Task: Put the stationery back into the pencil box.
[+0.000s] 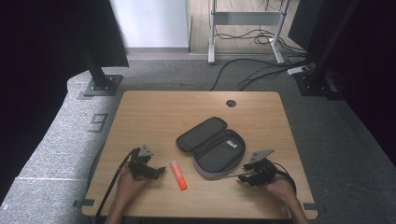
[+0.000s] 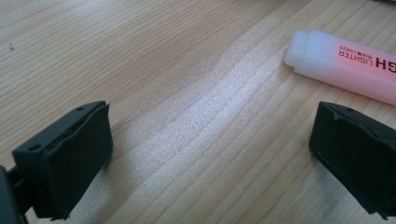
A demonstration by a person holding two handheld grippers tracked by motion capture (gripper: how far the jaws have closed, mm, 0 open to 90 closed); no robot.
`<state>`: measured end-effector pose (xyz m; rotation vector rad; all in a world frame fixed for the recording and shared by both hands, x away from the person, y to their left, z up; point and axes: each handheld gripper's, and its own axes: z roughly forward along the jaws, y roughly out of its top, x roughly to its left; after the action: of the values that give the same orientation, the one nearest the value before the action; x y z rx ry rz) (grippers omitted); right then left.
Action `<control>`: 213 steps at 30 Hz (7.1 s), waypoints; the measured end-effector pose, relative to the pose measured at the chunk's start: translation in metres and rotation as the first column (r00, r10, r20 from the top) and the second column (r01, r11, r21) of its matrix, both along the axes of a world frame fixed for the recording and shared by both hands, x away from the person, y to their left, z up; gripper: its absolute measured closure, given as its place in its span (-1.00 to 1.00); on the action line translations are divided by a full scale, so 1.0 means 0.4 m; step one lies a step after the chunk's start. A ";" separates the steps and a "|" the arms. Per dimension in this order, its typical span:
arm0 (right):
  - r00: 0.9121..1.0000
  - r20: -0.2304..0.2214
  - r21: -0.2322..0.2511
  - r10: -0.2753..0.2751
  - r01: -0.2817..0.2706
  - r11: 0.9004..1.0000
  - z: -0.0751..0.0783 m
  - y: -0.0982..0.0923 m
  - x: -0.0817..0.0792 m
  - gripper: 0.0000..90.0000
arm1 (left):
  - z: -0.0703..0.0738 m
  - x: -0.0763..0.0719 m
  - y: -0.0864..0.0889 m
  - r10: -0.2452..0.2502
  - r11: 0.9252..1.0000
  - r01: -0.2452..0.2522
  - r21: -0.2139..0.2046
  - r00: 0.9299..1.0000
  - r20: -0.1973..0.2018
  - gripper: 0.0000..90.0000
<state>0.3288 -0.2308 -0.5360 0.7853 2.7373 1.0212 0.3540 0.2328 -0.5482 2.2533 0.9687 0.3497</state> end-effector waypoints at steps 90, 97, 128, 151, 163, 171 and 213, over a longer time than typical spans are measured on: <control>0.989 0.137 0.048 0.051 -0.058 0.997 0.218 0.085 0.074 0.74 | 0.000 0.000 0.001 -0.003 1.000 0.003 0.003 1.000 -0.001 -1.00; 0.987 0.146 0.025 0.072 -0.076 0.997 0.220 0.122 0.105 0.74 | 0.000 0.000 0.001 -0.002 1.000 0.002 0.003 1.000 -0.001 -1.00; 0.979 0.124 -0.081 0.163 -0.154 0.985 0.108 0.238 0.188 0.74 | 0.000 0.000 0.000 0.000 1.000 0.000 0.000 1.000 0.000 -1.00; 0.987 0.100 -0.069 0.125 -0.118 0.991 0.090 0.240 0.192 0.17 | 0.000 0.000 0.000 0.001 1.000 -0.001 0.000 1.000 0.000 -1.00; 0.995 0.099 -0.046 0.034 -0.030 0.998 0.106 0.225 0.179 -0.60 | 0.000 0.000 0.000 0.000 1.000 0.000 0.000 1.000 0.000 -1.00; 0.993 0.120 -0.027 -0.009 0.012 1.000 0.133 0.205 0.155 -0.77 | 0.000 0.000 0.000 -0.001 1.000 0.001 0.000 1.000 -0.001 -1.00; 0.963 0.134 0.030 -0.235 0.233 0.972 0.024 -0.005 0.032 -1.00 | 0.000 0.000 0.000 0.000 1.000 0.000 0.000 1.000 0.000 -1.00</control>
<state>0.3414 -0.2327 -0.5265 0.9746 2.4545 1.0038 0.3540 0.2328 -0.5482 2.2535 0.9687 0.3494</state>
